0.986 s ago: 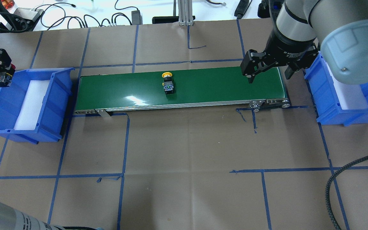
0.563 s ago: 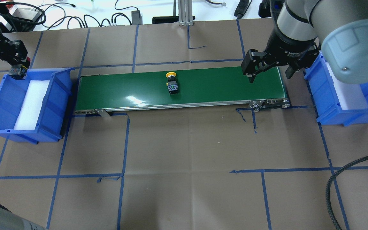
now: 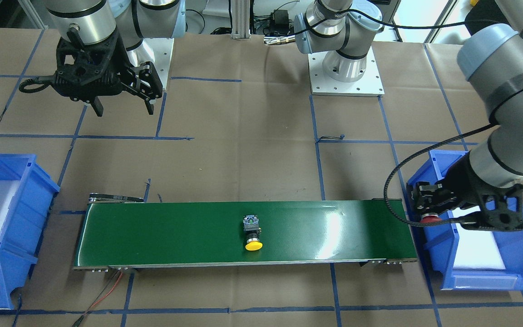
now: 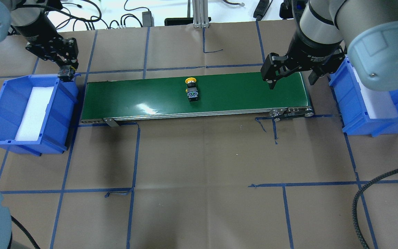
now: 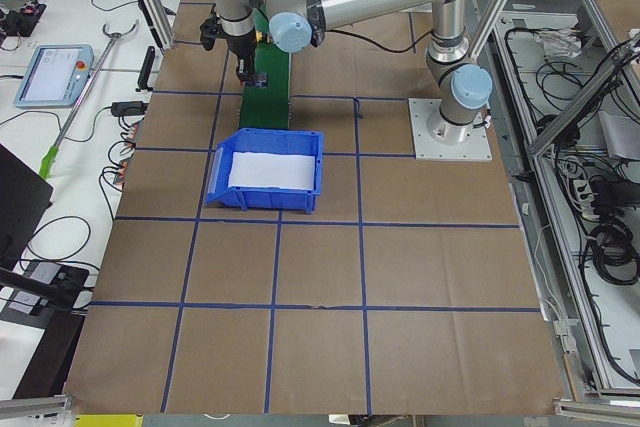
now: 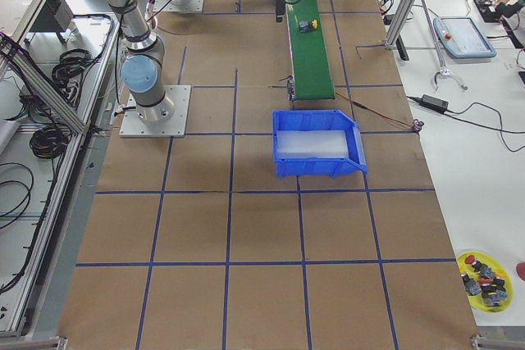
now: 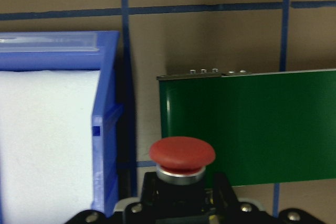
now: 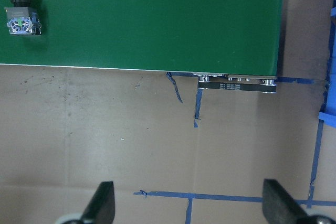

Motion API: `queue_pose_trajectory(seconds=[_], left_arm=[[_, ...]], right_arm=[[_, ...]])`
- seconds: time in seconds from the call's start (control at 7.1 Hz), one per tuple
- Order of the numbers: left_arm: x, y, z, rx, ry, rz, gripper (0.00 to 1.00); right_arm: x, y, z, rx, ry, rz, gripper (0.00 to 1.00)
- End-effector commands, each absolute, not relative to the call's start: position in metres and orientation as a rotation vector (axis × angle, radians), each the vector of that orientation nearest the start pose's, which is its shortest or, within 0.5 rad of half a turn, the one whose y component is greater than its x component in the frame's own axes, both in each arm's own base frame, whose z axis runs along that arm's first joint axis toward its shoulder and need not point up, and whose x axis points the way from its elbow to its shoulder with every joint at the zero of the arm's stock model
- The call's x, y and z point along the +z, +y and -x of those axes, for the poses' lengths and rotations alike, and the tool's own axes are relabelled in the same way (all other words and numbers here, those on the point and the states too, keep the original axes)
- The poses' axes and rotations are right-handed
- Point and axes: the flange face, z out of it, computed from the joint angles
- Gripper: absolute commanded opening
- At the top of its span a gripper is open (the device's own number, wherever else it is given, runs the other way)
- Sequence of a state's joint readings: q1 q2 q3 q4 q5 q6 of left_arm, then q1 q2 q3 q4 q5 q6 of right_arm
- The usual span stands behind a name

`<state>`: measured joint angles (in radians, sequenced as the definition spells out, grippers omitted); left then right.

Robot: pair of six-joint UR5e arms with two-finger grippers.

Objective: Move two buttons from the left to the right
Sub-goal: 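Carry the red button with the left gripper to the conveyor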

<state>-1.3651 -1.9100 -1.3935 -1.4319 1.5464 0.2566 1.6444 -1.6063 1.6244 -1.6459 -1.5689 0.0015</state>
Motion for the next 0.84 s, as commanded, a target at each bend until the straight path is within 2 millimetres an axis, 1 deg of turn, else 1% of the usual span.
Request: queue_pose_trajectory(seconds=[0.0,0.14,0.28,0.42,0.56,0.7], left_arm=[[0.364,-0.633,0.034,0.101,3.179,-0.113,0.03],[0.346,-0.633,0.034,0.031,3.17,-0.126,0.03],[0.32,-0.627,0.032,0.001,3.167,-0.124,0.03],[0.3,-0.623,0.03,-0.031,3.16,-0.117,0.03],[0.281,-0.617,0.03,-0.022,3.16,-0.117,0.03],[0.273,-0.615,0.028,-0.007,3.161,-0.112,0.03]], right_arm=[[0.486,-0.472,-0.168,-0.091,3.136,0.111,1.0],[0.485,-0.472,-0.168,-0.087,3.136,0.115,1.0],[0.485,-0.472,-0.168,-0.086,3.135,0.113,1.0],[0.485,-0.472,-0.168,-0.084,3.138,0.113,1.0],[0.486,-0.471,-0.168,-0.08,3.138,0.116,1.0],[0.485,-0.471,-0.166,-0.075,3.143,0.118,1.0]])
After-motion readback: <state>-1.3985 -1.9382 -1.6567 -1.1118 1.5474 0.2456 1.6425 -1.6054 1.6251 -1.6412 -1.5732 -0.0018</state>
